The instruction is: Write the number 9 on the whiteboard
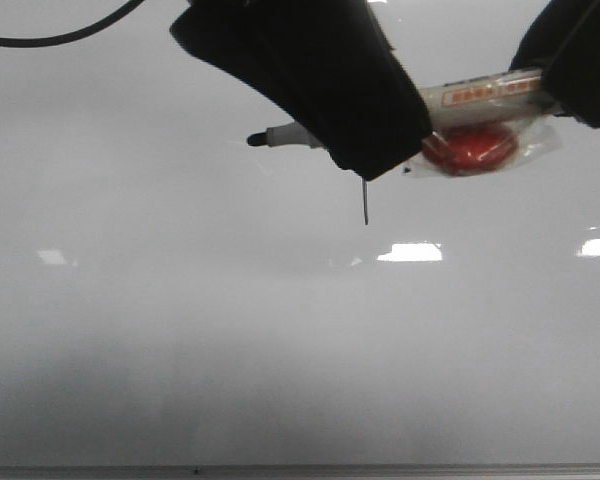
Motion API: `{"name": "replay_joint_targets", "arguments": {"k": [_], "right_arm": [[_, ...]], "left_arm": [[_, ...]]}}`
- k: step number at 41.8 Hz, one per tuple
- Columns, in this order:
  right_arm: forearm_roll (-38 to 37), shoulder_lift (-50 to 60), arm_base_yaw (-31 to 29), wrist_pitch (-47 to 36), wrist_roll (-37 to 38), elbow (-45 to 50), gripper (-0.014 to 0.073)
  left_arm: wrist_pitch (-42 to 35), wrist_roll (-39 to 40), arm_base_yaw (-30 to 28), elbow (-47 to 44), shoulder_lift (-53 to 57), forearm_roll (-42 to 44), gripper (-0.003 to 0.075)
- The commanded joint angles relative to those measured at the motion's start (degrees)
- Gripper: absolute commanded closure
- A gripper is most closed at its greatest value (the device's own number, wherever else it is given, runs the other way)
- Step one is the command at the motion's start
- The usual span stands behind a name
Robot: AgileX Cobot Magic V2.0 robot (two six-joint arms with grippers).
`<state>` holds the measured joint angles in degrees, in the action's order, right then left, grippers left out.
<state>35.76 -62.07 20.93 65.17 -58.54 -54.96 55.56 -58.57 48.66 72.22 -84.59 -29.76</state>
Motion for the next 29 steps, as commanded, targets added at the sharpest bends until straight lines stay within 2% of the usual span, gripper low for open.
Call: {"name": "replay_joint_targets", "arguments": {"k": [1, 5, 8, 10, 21, 26, 29], "right_arm": [[2.8, 1.1, 0.0, -1.7, -0.3, -1.3, 0.0427], [2.7, 1.2, 0.0, -1.5, -0.1, -1.3, 0.0184], [0.9, 1.6, -0.3, -1.1, 1.8, -1.9, 0.0046], [-0.8, 2.3, -0.8, -1.1, 4.2, -2.3, -0.0001], [-14.4, 7.5, -5.6, -2.4, 20.9, -3.1, -0.0006], [-16.3, 8.1, -6.4, -2.7, 23.4, -3.1, -0.0006], [-16.4, 8.1, -6.4, -2.6, 23.4, -3.1, -0.0006]], "left_arm": [[-1.5, 1.0, 0.3, 1.9, 1.9, -2.6, 0.0646], [-1.5, 4.8, 0.3, 2.2, 1.9, -0.4, 0.0646], [-1.2, 10.4, 0.3, 2.9, 2.0, 4.7, 0.0646], [-0.8, 15.8, 0.3, 3.4, 2.3, 8.9, 0.0646], [2.5, 50.5, 0.1, 4.2, 7.2, 41.9, 0.0646], [8.5, 61.3, -1.7, 4.0, 10.2, 51.4, 0.0646], [8.8, 63.6, -4.2, 2.3, 12.9, 54.0, 0.0646]]}}
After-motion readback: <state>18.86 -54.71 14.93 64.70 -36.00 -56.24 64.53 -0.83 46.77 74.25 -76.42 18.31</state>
